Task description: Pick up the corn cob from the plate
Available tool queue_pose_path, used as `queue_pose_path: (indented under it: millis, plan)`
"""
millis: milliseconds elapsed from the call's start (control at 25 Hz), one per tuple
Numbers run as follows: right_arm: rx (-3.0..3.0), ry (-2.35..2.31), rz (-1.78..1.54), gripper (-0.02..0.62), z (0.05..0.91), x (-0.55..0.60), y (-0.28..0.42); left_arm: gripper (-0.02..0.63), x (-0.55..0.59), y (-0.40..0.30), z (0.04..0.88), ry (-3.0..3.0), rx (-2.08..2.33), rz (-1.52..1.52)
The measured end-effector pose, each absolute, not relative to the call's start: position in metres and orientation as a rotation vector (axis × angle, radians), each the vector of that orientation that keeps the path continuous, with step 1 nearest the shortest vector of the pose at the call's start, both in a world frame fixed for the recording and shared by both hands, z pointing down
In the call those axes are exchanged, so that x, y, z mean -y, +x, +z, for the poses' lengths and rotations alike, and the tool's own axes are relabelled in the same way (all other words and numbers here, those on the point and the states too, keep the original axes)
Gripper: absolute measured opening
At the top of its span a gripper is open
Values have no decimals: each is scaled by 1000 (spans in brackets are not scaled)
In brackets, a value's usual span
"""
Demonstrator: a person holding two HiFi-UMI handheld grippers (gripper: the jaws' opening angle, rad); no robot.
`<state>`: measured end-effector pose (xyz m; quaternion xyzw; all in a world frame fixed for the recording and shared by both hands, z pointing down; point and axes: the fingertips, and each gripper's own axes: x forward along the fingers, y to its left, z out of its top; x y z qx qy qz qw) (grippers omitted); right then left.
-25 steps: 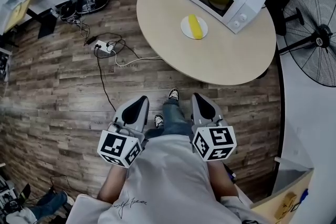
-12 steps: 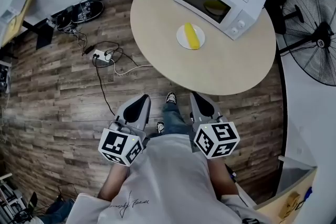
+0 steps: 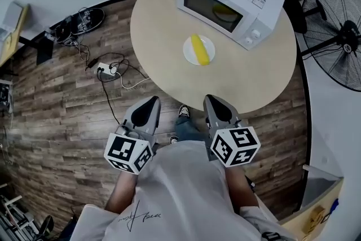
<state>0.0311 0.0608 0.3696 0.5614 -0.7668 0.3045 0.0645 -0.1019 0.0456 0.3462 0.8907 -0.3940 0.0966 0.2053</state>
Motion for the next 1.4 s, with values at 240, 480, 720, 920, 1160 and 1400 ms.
queue_pose_path:
  millis: [240,480,720,920,1160,1400]
  plan:
    - [2318,1716,908,12,370,-25,51,-11,-10,-83,344,2498,1094,285]
    - [2327,1730,900,12,372,-1,72,-9,15,-64,343,2509,1099,285]
    - [2332,1728,886,12,377,11,87,-9,27,-54,340,2506,1106,238]
    - [2312,1712,856,12,381,19,93,-11,28,-55,344,2487,1130,262]
    - [2308,1667,808,12,387,27,90,-9,30,-54,352,2470,1126,281]
    - [2283,1653,753,12,393,42,87,-9,38,-57,354,2470,1122,282]
